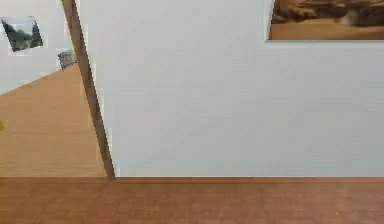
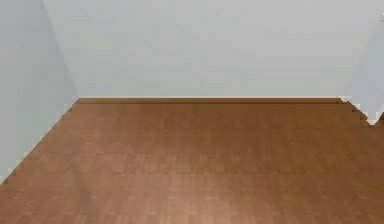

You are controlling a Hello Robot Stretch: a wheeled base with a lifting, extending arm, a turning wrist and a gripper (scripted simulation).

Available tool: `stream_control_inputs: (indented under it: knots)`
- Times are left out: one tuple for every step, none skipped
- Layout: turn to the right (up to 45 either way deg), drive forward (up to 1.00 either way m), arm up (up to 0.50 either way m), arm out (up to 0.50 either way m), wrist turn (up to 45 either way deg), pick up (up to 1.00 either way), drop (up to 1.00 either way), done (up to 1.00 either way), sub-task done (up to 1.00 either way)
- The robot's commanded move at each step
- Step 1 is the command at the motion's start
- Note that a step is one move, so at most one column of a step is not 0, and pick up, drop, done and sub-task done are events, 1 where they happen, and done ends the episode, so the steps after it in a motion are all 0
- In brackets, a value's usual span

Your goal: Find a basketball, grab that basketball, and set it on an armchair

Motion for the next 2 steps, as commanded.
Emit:
stream_control_inputs:
  knots:
    - [-45.0, 0.0, 0.0, 0.0, 0.0, 0.0, 0.0, 0.0, 0.0]
    - [-45.0, 0.0, 0.0, 0.0, 0.0, 0.0, 0.0, 0.0, 0.0]
